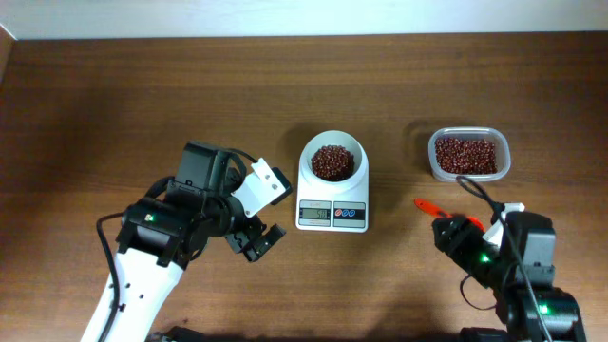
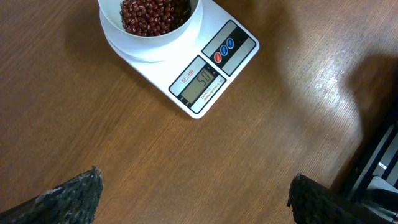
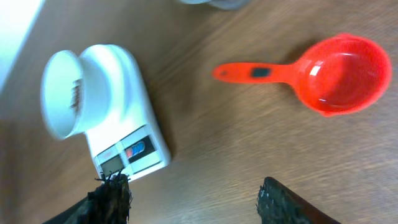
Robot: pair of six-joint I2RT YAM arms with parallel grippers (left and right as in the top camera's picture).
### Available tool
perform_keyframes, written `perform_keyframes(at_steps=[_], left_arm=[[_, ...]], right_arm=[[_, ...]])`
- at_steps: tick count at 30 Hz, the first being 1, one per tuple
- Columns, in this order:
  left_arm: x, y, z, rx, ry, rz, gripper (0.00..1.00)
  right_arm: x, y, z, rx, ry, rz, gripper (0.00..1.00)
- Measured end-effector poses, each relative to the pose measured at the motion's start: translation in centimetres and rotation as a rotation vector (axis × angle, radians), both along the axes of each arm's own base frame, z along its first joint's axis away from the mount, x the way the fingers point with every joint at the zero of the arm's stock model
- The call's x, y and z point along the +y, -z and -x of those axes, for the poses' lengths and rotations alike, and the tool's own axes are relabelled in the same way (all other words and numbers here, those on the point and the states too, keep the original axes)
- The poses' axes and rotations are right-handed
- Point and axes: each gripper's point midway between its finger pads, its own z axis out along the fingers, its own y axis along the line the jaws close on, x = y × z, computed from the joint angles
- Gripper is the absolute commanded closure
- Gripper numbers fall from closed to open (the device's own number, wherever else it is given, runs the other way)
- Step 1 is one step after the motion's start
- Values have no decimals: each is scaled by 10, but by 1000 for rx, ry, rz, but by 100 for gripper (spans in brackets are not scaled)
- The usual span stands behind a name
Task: Scoop and weigh 50g on scale
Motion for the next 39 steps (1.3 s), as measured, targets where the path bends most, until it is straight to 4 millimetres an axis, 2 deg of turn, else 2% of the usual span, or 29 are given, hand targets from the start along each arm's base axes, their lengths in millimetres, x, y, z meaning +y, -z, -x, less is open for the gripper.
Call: perform_keyframes(at_steps=[3, 10, 11, 12, 23, 29, 31, 33, 36, 39], left_arm=[[0, 0, 0, -1, 0, 0, 1], [0, 0, 0, 0, 0, 0, 1], [0, 0, 0, 0, 0, 0, 1], [0, 0, 0, 0, 0, 0, 1], [0, 0, 0, 0, 0, 0, 1], [0, 0, 0, 0, 0, 0, 1], [0, 0, 0, 0, 0, 0, 1], [0, 0, 0, 0, 0, 0, 1], [0, 0, 0, 0, 0, 0, 1], [0, 0, 0, 0, 0, 0, 1]], right_arm=[[12, -16, 9, -77, -86, -17, 27], [19, -43, 27, -146, -184, 29, 26], [20, -46, 32, -138, -196, 37, 19], [20, -49, 33, -142, -203, 44, 1], [23, -52, 37, -140, -230, 37, 1], [8, -48, 34, -127, -171, 113, 1], [1, -48, 32, -129, -145, 144, 1], [-5, -58, 19, -195, -126, 181, 1], [-6, -90, -15, -450, -141, 257, 1], [9, -110, -25, -693, -214, 322, 1]])
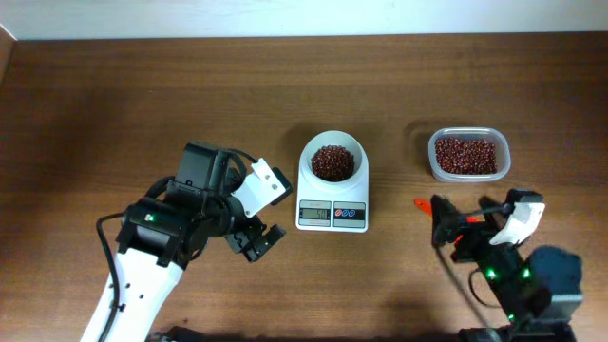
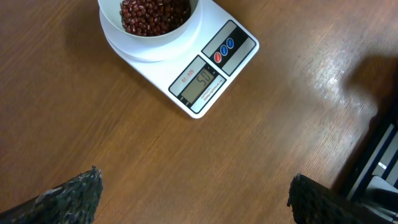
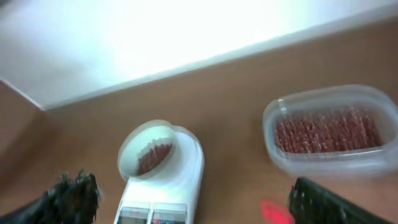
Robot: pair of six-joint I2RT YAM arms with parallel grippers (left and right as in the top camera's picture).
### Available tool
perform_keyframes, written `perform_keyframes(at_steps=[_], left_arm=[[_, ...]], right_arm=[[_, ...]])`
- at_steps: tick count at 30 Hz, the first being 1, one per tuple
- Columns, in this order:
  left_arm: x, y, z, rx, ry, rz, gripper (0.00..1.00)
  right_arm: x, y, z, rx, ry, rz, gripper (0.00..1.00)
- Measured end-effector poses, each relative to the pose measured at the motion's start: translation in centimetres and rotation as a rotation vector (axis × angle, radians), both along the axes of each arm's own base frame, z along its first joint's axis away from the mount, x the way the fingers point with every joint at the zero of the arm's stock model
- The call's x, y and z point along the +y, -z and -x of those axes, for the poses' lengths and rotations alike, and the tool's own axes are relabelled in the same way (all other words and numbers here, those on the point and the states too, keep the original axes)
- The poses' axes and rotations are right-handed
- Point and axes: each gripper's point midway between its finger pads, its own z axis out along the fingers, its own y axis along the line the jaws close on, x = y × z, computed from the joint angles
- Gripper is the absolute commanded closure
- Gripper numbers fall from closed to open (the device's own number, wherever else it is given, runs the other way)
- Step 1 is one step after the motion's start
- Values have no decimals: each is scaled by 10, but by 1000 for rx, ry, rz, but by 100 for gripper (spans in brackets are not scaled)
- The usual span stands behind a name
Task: Scoop and weigh 50g on scale
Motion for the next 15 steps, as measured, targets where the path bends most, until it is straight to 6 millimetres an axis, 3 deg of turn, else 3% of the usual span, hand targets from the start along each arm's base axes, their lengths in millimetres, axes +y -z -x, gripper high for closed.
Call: perform_keyframes(at_steps=[8, 15], left_arm=[[0, 0, 0, 0, 0, 0, 1], [0, 0, 0, 0, 0, 0, 1]], right_arm=[[4, -1, 3, -328, -23, 46, 1], [-6, -14, 11, -440, 34, 95, 1]])
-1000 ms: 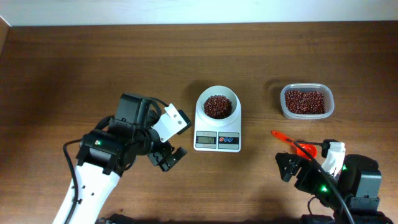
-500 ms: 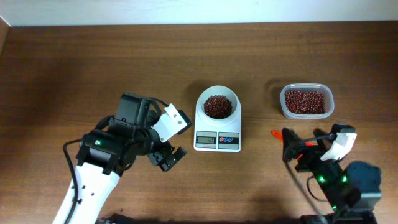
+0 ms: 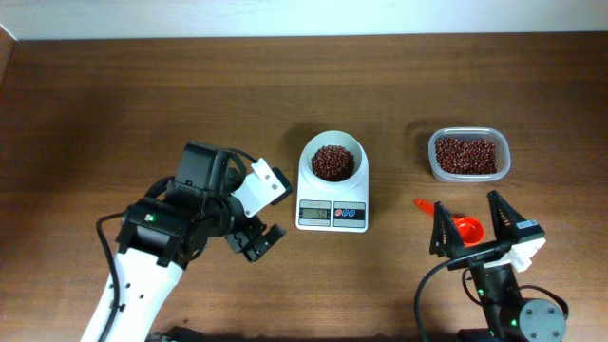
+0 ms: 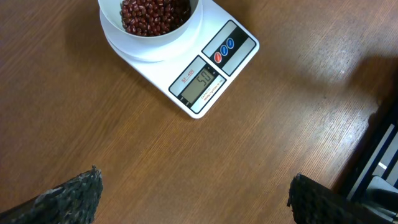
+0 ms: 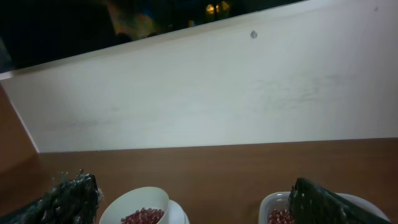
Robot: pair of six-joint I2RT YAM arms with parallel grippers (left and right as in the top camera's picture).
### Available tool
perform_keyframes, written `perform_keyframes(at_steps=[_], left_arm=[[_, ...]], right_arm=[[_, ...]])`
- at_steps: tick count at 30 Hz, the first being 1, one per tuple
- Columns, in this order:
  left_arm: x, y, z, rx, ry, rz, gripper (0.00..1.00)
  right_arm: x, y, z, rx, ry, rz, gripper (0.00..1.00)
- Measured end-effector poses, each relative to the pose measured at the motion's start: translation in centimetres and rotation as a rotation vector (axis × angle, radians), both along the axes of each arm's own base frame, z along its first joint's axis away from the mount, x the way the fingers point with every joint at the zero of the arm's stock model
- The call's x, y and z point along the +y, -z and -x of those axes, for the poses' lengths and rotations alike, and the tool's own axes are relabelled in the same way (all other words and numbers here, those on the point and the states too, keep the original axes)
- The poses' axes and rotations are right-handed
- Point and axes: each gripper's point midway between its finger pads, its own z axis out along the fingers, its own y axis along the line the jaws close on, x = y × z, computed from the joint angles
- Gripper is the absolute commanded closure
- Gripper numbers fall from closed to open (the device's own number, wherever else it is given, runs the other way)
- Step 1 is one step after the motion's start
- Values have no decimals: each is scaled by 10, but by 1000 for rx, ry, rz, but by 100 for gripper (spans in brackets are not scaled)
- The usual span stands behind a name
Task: Scoop and weigh 50g on scale
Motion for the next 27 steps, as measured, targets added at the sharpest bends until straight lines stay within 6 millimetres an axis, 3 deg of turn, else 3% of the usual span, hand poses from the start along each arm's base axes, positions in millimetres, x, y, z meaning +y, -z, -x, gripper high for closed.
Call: perform_keyframes(at_steps=[7, 18, 27], left_arm=[[0, 0, 0, 0, 0, 0, 1], [0, 0, 0, 0, 0, 0, 1], [0, 0, 0, 0, 0, 0, 1]], right_arm=[[-8, 22, -10, -7, 45, -3, 1], [-21, 92, -19, 185, 111, 88, 1], [-34, 96, -20, 203, 191, 119, 1]])
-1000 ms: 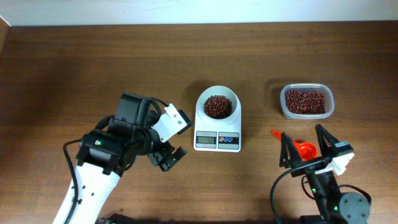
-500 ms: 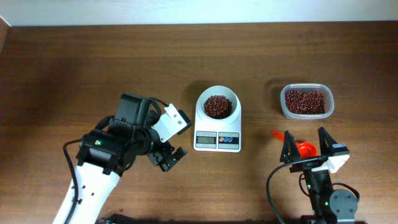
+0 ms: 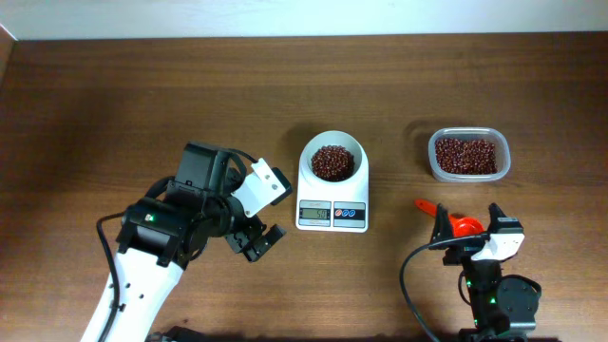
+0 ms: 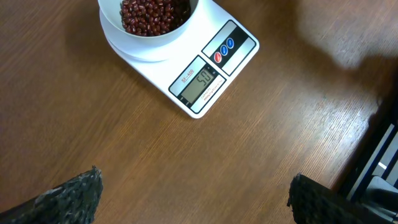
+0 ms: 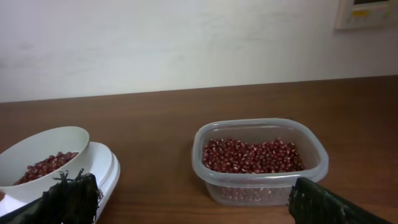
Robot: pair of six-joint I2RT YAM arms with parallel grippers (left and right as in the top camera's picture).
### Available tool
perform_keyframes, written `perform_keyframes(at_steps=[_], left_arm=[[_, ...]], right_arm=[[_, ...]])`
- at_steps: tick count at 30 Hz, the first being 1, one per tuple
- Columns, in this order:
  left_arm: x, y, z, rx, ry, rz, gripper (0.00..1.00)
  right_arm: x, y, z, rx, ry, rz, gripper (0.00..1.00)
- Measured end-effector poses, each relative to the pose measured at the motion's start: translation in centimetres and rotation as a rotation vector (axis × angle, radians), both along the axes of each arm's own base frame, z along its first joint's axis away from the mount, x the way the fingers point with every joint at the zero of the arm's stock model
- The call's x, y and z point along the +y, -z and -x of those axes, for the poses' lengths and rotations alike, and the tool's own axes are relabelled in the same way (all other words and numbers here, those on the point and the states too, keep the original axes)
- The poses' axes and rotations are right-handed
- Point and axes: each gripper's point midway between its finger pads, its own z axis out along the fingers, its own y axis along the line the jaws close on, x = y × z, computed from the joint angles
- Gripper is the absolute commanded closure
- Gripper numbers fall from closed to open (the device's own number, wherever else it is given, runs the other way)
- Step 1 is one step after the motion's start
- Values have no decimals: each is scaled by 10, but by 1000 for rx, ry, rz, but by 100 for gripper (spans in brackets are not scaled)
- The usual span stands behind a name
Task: Scoop and weigh 50g on scale
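Note:
A white scale [image 3: 332, 211] carries a white bowl of red beans [image 3: 332, 161]; in the left wrist view its display [image 4: 202, 81] reads about 50. The clear tub of beans [image 3: 467, 155] stands at the back right. In front of the tub the red scoop [image 3: 425, 204] lies on the table. My right gripper [image 3: 466, 224] hangs open over the scoop's cup, facing the tub [image 5: 261, 158], and holds nothing. The scoop does not show in the right wrist view. Left of the scale my left gripper [image 3: 258, 241] is open and empty.
The brown table [image 3: 114, 95] ends at a pale wall [image 5: 186, 37] along the back. My left arm's white body [image 3: 142, 275] takes up the front left. My right arm's base [image 3: 499, 299] sits at the front right edge.
My right wrist camera has tilted down from the wall to the tub and bowl, and the gripper looks smaller from above. The scoop, scale and left arm have not moved.
The right gripper first looked straight down, open, at the empty scoop lying on the table. It then tipped up toward the tub and scale, then at the wall, and now faces level. The scale showed about 50 throughout, and the left arm stayed still.

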Motion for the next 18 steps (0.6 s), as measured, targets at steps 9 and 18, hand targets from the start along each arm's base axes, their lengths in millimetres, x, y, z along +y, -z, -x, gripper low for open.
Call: perform_keyframes(at_steps=[9, 18], left_arm=[[0, 0, 0, 0, 0, 0, 1], [0, 0, 0, 0, 0, 0, 1]], right_arm=[[-1, 0, 0, 1, 7, 1, 1], [-1, 0, 0, 0, 7, 1, 1]])
